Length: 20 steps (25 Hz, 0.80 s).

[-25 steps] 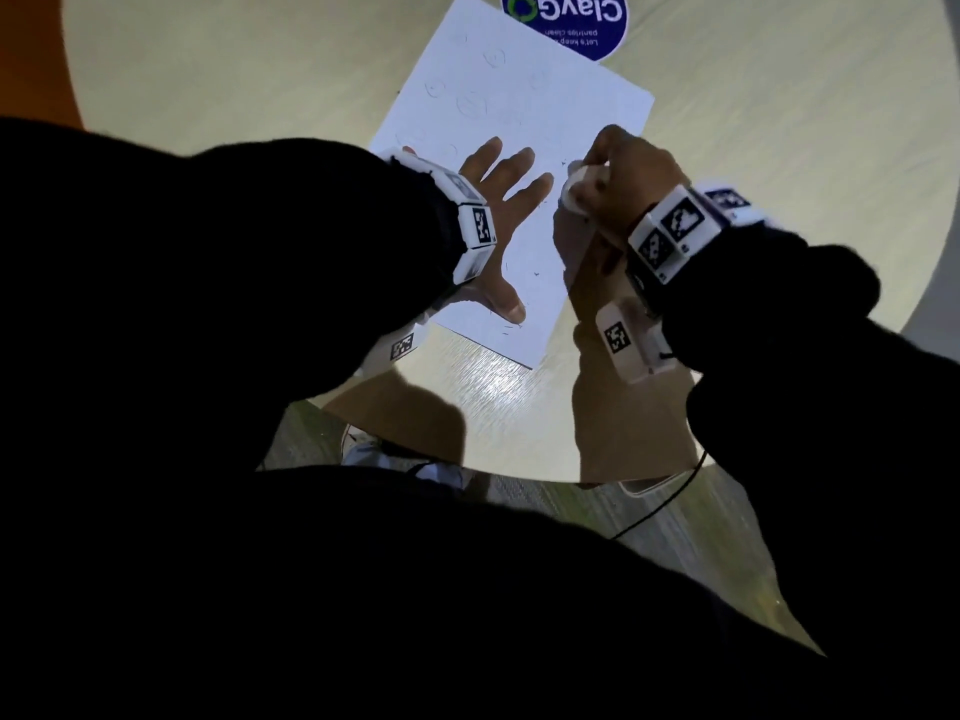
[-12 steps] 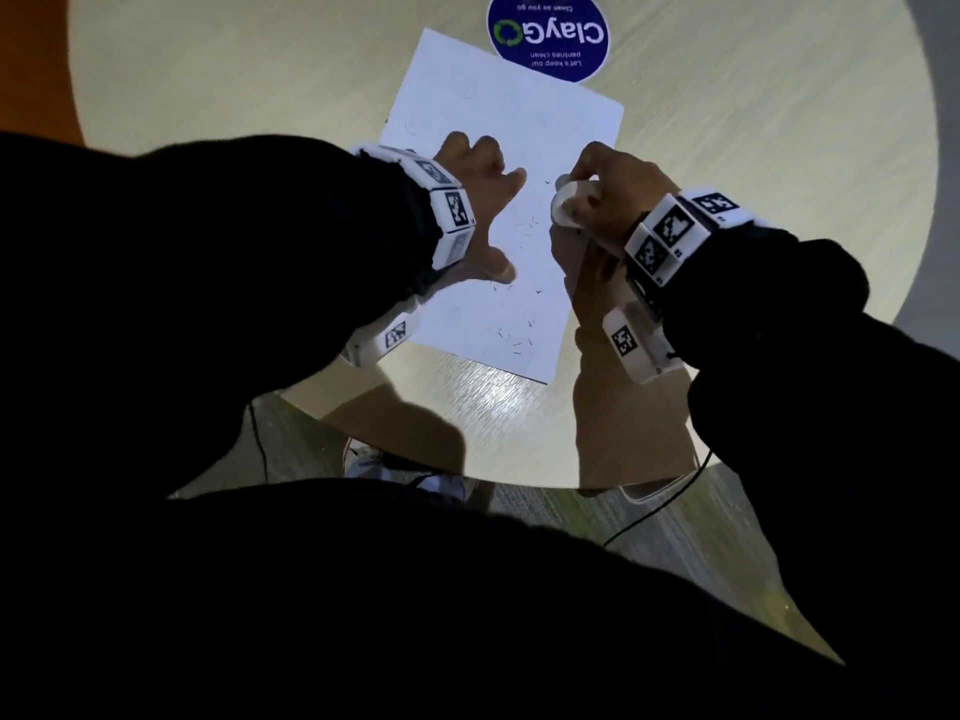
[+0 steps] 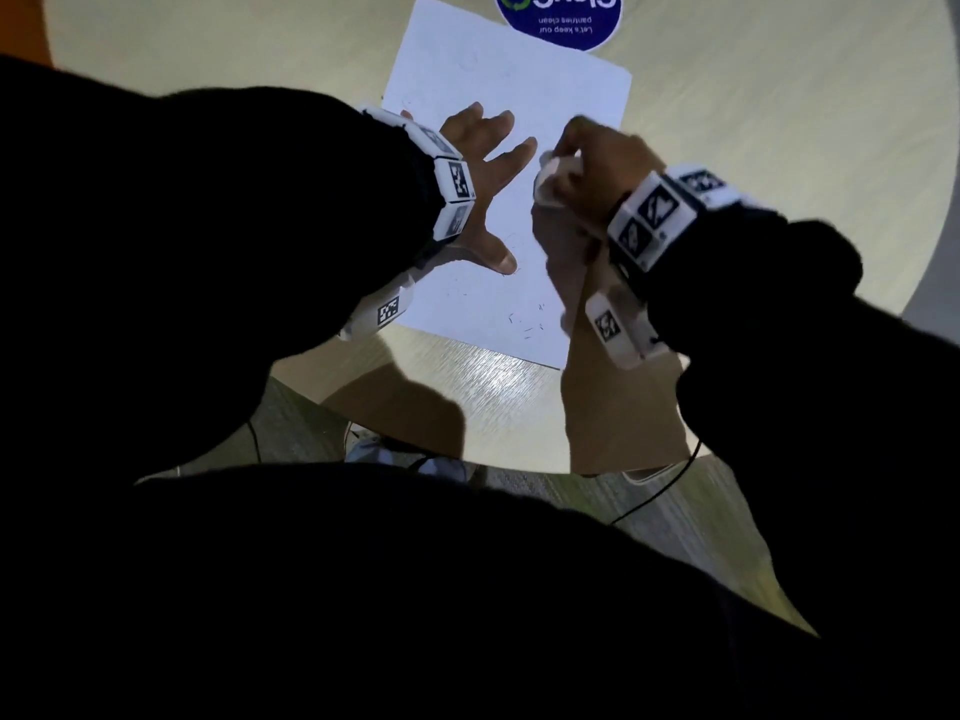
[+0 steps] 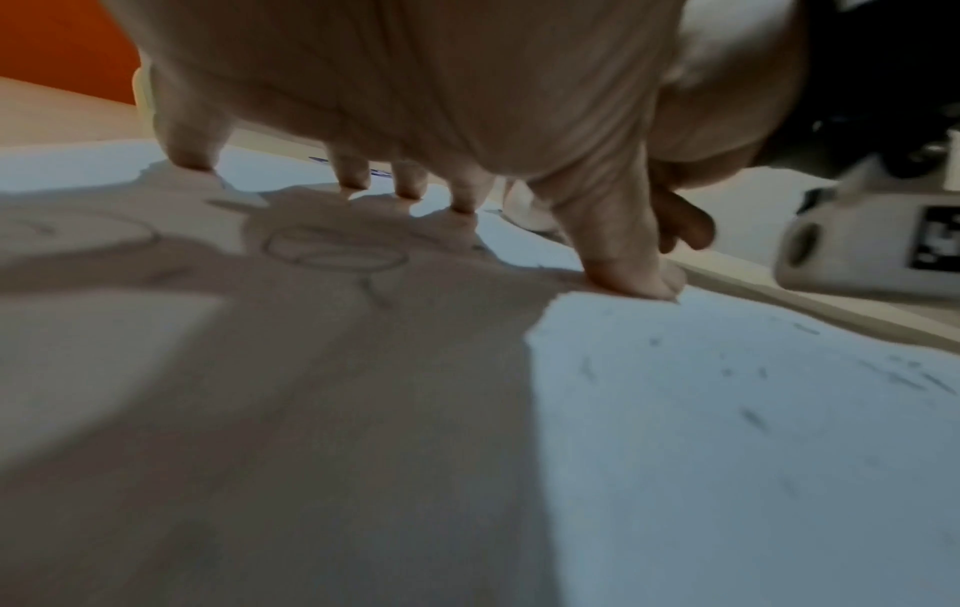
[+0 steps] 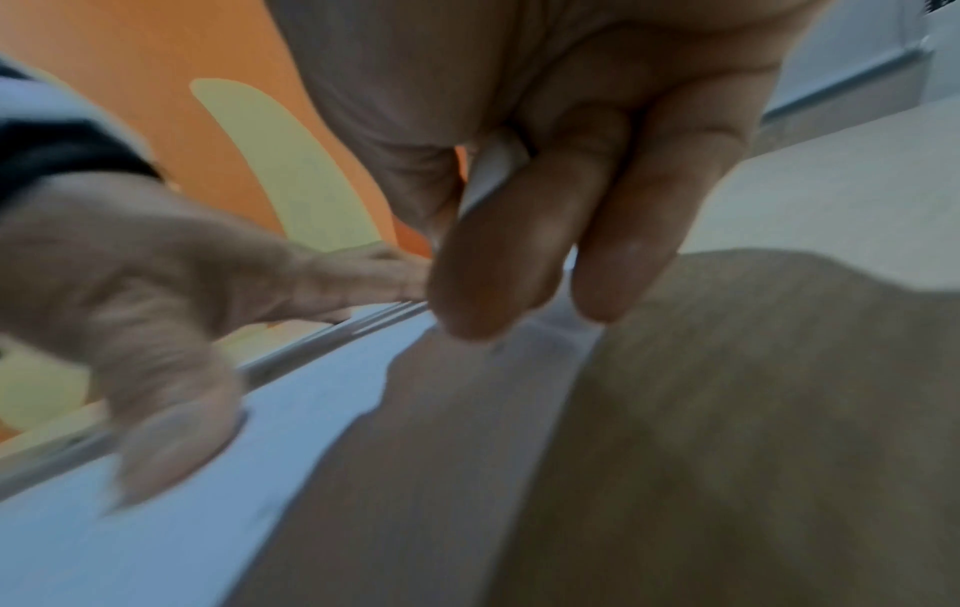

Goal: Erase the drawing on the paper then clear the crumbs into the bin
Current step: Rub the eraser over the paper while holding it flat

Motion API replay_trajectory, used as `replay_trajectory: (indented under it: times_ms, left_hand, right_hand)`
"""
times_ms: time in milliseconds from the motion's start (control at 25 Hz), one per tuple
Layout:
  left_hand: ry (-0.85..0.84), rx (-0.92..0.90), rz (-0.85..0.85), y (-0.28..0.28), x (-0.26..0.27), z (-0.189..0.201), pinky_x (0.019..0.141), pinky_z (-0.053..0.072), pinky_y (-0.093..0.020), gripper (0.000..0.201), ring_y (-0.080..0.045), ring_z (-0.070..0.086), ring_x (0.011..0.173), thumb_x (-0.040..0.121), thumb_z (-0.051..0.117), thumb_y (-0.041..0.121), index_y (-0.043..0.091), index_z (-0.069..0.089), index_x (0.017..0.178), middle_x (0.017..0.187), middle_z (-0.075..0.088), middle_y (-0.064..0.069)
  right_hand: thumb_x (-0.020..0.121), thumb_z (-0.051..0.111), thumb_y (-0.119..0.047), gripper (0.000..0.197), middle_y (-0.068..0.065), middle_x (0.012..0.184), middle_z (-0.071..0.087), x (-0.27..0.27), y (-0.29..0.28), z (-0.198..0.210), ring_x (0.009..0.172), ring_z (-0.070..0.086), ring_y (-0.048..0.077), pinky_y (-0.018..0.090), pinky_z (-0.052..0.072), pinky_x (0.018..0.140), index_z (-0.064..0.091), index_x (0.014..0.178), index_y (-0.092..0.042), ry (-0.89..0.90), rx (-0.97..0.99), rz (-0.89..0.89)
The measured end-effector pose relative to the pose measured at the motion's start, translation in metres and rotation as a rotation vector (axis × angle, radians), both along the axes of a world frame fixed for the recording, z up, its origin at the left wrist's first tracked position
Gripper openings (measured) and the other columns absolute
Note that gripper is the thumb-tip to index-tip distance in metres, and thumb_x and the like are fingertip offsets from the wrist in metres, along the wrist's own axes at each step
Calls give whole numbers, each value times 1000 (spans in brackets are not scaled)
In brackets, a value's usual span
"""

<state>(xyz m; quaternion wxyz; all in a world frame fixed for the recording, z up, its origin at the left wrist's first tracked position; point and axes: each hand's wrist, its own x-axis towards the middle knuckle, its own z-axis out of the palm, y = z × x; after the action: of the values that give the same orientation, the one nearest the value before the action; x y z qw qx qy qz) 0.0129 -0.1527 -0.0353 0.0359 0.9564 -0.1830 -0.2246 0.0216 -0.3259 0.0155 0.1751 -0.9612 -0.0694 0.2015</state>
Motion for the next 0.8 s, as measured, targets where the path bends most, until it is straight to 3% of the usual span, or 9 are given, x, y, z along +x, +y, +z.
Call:
replay_trajectory:
  times_ms: [80,240,400,600,800]
  left_hand:
    - [-14,17,-2,-1,0,0,110,7,-65,137,-23,-10,148,40,28,98,28,-10,152,161,-12,3]
    - [-22,31,20,-1,0,1,109,5,-67,129,-22,-11,147,58,49,89,23,-11,152,160,-14,3]
    - [-1,55,20,-4,1,3,111,4,-64,127,-22,-12,147,60,49,88,25,-12,152,160,-16,4]
    - [-3,52,12,-3,0,3,110,7,-65,128,-23,-11,147,61,53,86,23,-11,152,161,-14,2]
    - [5,40,10,-3,1,6,111,6,-63,128,-24,-11,147,61,54,85,22,-9,152,161,-12,1]
  right_hand:
    - [84,55,-34,21,-3,110,60,8,0,0,89,52,19,28,36,72,51,102,-26,-24,-19,-9]
    - [87,55,-29,22,-7,99,56,-13,2,-6,85,50,17,24,33,65,52,107,-22,30,6,74]
    - [87,55,-31,23,0,108,61,8,6,-1,93,55,22,26,34,72,53,108,-21,-44,-1,2]
    - [86,57,-27,24,-9,97,54,-11,4,-3,83,51,17,25,34,68,53,109,-22,29,-9,69]
    - [88,54,-28,26,2,100,58,4,12,-2,88,56,23,27,37,70,52,113,-18,-36,-27,77]
